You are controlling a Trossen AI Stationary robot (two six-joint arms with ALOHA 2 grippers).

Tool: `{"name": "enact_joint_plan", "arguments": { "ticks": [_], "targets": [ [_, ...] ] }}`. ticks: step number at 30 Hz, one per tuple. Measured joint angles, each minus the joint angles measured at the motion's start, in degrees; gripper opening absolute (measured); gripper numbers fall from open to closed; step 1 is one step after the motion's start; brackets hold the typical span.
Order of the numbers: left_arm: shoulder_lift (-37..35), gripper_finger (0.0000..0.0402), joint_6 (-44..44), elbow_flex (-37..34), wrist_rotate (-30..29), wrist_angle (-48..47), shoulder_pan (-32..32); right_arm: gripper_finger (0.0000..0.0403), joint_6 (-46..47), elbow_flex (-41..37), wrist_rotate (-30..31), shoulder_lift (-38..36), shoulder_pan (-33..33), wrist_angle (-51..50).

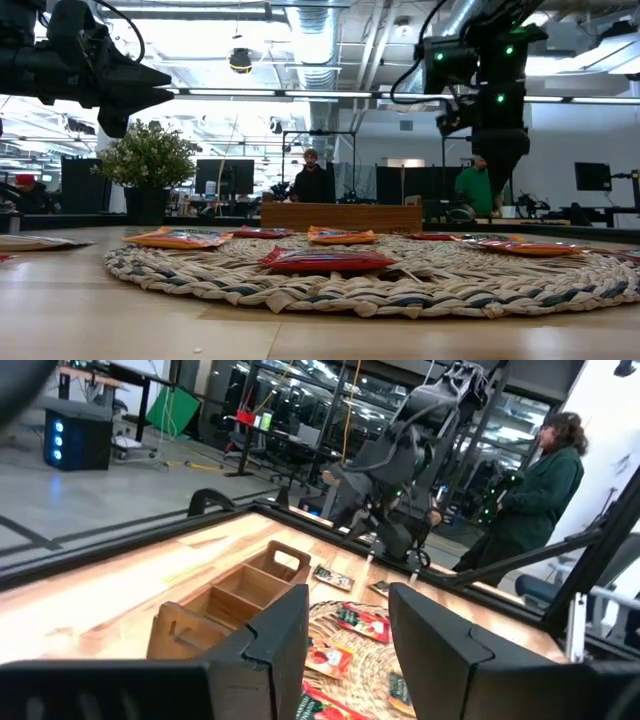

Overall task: Pick & Place Tea
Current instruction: Put the brown tea bag into the right section of the wooden organizer

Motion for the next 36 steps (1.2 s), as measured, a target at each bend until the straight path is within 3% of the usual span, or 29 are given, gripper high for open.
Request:
{"name": "enact_joint_plan", "arguments": {
  "ticks": [9,13,22,36],
  "targets": [
    [0.0,0.0133,-0.62,0.0,-0.02,0.01,-0.01,0.0248,-9.87,0.0,1.33,4.57,-1.55,1.33],
    [0.01,0.0133,-0.64,0.0,0.0,0.02,0.0,0.0278,-14.86,-0.01,1.28,5.43,-1.77,3.47],
    [0.0,0.0133,-2.15,0.0,0.03,0.16,-0.02,0.0286,-23.37,-0.04,-3.19,5.39,-2.66,6.52],
    [0.0,0.0133,-1.88,0.0,0.03,0.24,0.0,0.0286,-25.76,-0.04,-19.7,5.37,-13.33,6.91]
  ]
}}
